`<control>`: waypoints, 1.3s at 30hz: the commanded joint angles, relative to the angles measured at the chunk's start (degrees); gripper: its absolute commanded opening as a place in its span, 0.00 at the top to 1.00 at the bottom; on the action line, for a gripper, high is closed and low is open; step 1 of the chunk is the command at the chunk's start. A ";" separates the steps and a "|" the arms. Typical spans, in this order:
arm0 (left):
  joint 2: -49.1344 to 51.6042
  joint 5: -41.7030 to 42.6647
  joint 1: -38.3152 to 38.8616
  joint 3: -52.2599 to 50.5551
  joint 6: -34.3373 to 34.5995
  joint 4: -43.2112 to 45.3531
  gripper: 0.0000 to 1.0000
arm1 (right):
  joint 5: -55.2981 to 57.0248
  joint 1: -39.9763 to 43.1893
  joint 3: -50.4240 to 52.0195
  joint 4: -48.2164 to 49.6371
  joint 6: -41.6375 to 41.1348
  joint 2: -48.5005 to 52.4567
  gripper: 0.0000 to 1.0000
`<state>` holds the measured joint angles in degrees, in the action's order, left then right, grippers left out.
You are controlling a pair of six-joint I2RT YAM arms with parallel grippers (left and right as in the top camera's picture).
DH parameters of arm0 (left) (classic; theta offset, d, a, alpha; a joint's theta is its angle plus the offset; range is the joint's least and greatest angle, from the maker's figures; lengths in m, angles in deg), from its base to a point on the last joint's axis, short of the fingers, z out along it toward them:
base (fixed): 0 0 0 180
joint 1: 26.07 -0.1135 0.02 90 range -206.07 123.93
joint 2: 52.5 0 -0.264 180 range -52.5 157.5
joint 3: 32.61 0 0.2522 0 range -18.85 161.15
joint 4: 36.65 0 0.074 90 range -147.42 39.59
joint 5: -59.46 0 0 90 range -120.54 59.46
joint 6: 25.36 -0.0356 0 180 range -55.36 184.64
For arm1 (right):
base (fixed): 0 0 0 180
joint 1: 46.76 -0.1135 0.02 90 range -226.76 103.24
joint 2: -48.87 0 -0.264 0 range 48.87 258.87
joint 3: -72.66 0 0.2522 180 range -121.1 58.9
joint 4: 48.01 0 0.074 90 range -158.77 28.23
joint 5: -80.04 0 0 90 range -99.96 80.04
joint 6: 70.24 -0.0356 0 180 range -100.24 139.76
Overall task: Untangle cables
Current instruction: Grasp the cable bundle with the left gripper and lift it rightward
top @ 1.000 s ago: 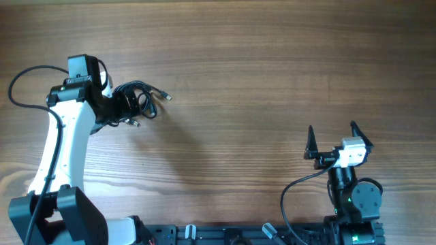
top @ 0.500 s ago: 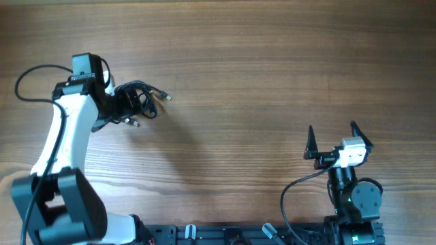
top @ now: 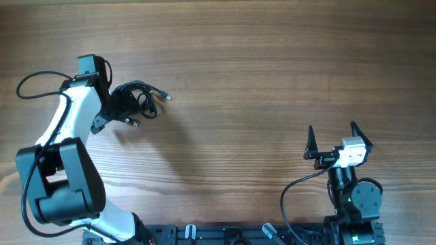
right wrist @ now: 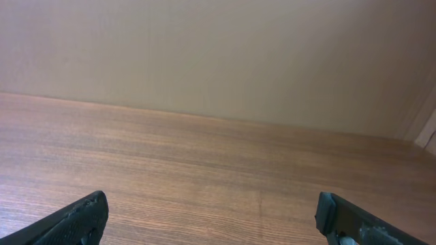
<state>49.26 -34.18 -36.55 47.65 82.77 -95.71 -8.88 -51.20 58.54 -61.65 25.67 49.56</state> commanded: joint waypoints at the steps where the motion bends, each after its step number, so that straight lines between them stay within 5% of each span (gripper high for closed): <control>1: 1.77 -1.14 -0.33 1.01 3.80 2.08 0.00 | -0.52 0.07 0.04 0.26 0.07 -0.04 0.00; 8: 3.02 -0.50 -0.28 1.01 3.80 4.02 0.02 | -0.52 0.07 0.04 0.26 0.07 -0.04 0.00; 17: 5.46 0.66 -0.24 0.85 3.78 3.34 0.20 | -0.52 0.07 0.04 0.26 0.07 -0.04 0.00; 21: 5.90 3.21 -0.24 0.85 3.78 3.34 0.43 | -0.52 0.07 0.04 0.26 0.07 -0.04 0.00; 26: 5.90 4.44 -0.24 0.85 3.02 3.48 0.96 | -0.52 0.07 0.04 0.26 0.09 -0.04 0.00; 31: 5.90 18.71 -0.22 0.85 -4.55 7.04 0.96 | -0.52 0.09 0.04 0.26 0.09 -0.04 0.00; 39: 5.88 30.45 4.42 0.85 -7.96 12.00 0.96 | -0.52 0.07 0.04 0.26 0.09 -0.04 0.00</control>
<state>54.55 -11.63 -35.28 47.98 78.29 -84.83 -8.88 -51.20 58.54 -61.68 25.67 49.56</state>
